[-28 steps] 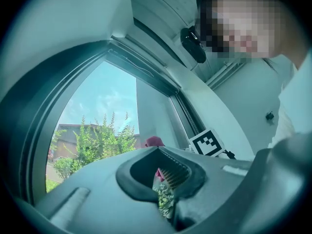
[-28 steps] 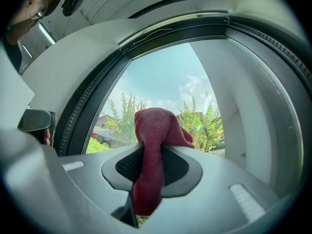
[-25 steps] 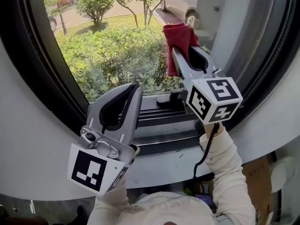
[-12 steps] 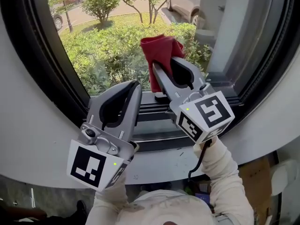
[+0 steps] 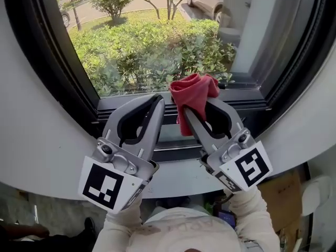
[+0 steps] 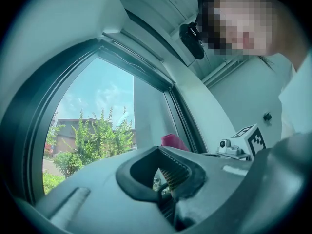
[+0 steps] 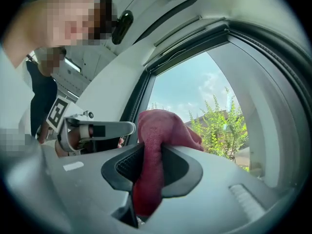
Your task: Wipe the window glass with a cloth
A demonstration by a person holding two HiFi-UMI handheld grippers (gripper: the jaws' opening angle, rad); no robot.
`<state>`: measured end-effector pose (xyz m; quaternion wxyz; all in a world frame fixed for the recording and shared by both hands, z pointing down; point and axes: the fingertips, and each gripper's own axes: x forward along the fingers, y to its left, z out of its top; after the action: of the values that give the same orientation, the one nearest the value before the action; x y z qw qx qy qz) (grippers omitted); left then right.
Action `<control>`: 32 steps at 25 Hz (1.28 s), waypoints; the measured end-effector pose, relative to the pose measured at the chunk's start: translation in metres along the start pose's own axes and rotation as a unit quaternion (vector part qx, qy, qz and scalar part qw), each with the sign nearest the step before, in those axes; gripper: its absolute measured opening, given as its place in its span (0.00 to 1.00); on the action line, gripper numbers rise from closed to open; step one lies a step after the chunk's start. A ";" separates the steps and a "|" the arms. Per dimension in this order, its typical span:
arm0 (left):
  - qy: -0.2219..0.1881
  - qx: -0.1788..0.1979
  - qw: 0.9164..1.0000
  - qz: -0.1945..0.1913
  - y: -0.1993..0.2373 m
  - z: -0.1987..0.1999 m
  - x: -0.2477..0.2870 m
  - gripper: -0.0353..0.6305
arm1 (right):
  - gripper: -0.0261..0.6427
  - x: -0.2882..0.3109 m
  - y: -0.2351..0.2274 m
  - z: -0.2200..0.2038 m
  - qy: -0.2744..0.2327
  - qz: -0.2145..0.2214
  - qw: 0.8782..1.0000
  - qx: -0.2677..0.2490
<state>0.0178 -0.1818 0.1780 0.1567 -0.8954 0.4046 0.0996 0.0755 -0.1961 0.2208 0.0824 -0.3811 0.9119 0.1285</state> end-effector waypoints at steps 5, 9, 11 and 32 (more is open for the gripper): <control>0.021 -0.025 0.999 -0.003 -0.009 -0.024 -0.016 0.06 | 0.21 -0.024 0.018 -0.026 0.007 -0.015 0.999 0.031; 0.036 -0.034 0.999 -0.004 -0.014 -0.034 -0.019 0.06 | 0.21 -0.022 0.021 -0.014 -0.005 -0.008 0.999 0.038; 0.037 -0.034 0.999 -0.004 -0.015 -0.033 -0.021 0.06 | 0.21 -0.022 0.024 -0.005 -0.010 -0.002 0.999 0.035; 0.040 -0.029 0.999 -0.008 -0.020 -0.030 -0.025 0.06 | 0.21 -0.024 0.031 -0.007 -0.001 0.007 0.997 0.076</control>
<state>0.0184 -0.1623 0.2173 0.1156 -0.9062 0.3999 0.0742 0.0690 -0.1611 0.2391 0.1113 -0.3667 0.9217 0.0604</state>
